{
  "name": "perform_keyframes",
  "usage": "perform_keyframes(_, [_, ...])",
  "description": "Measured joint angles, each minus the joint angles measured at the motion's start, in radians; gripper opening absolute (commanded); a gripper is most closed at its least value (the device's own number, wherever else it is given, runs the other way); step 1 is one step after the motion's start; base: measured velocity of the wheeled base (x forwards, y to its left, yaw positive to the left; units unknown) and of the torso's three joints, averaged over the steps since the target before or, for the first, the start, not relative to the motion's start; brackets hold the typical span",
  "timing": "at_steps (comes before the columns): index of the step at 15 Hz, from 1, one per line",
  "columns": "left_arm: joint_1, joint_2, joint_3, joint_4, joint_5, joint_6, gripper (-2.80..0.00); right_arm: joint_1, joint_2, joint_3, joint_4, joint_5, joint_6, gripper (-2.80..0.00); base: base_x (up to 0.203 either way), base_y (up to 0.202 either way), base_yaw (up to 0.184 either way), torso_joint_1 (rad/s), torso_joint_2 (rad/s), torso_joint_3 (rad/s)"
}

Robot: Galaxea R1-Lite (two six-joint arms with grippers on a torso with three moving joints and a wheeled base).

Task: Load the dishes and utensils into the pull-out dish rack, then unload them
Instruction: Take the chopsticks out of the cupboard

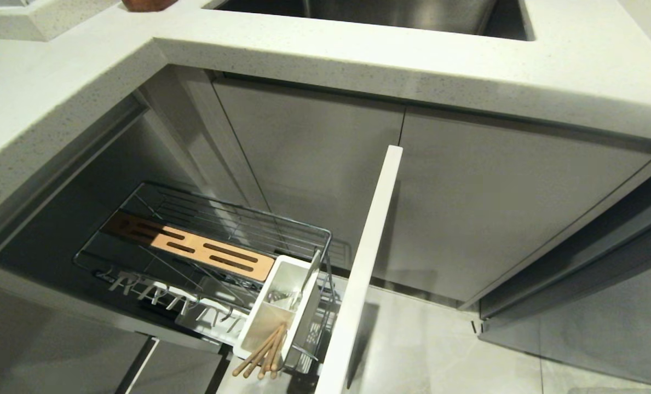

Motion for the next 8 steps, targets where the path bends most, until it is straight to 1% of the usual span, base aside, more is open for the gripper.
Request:
perform_keyframes(5, [0.000, -0.002, 0.015, 0.000, -0.016, 0.000, -2.80, 0.000, 0.000, 0.000, 0.000, 0.000, 0.000, -2.80, 0.000, 0.000, 0.000, 0.000, 0.00, 0.000])
perform_keyframes(6, [0.000, -0.002, 0.016, 0.001, -0.015, 0.000, 0.00, 0.000, 0.000, 0.000, 0.000, 0.000, 0.000, -2.80, 0.000, 0.000, 0.000, 0.000, 0.00, 0.000])
perform_keyframes(8, [0.000, -0.004, 0.018, 0.000, -0.015, 0.000, 0.00, 0.000, 0.000, 0.000, 0.000, 0.000, 0.000, -2.80, 0.000, 0.000, 0.000, 0.000, 0.00, 0.000])
